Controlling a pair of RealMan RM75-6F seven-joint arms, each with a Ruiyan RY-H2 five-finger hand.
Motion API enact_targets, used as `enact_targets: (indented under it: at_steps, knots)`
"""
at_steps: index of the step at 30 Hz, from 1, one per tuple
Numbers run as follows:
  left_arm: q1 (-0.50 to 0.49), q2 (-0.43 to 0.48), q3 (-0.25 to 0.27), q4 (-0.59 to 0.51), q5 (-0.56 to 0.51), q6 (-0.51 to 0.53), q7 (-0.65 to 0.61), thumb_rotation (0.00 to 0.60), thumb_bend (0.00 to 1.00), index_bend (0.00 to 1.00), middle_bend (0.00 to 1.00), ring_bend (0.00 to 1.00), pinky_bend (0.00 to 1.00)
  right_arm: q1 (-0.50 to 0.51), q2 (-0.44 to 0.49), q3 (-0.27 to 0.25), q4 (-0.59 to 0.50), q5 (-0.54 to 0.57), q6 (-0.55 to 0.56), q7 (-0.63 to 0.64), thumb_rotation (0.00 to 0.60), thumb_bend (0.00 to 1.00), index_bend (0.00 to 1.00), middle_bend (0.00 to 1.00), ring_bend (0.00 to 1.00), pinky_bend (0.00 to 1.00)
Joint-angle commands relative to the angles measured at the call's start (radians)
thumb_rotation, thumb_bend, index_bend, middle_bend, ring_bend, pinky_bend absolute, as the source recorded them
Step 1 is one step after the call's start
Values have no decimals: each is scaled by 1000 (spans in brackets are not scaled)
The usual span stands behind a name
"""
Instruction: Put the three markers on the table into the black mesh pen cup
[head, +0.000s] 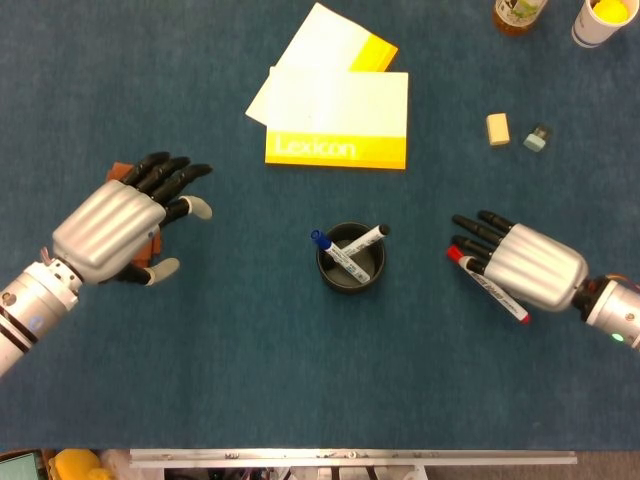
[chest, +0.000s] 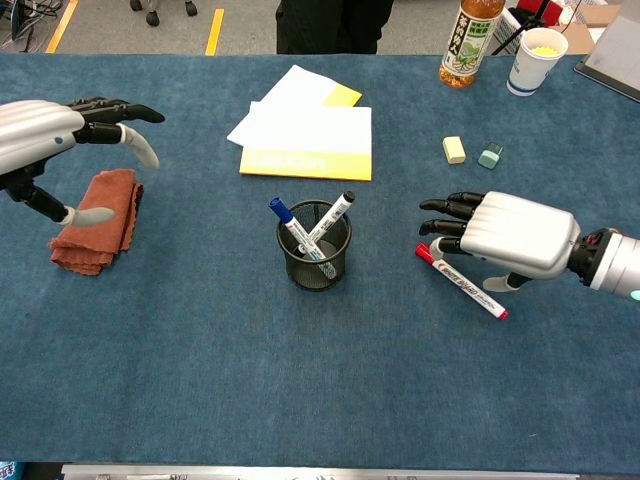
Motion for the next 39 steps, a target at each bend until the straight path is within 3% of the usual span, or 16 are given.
enact_targets:
  at_steps: [1,17,25,39]
  knots:
    - [1,1,1,-1,1,1,0,600,253,296,52,0,0,3,-12,-1,13,-6,-1,-3,600,95,365,217,58,192]
    - [5,7,4,10,6,8,-20,600,253,296,52,0,0,9,-45,3,20,16,-28,-31,600,102,367,229,58,192]
    - [4,5,5,12,10,9,-21,600,253,296,48,0,0,-3,-43,10,14,49,-38,-45,600,115,476,277,67,191]
    - [4,2,8,16,16,8,-24,600,253,296,47,0,0,-38,-1,50,-12,147,-56,-104,600,122,498,284,71,191]
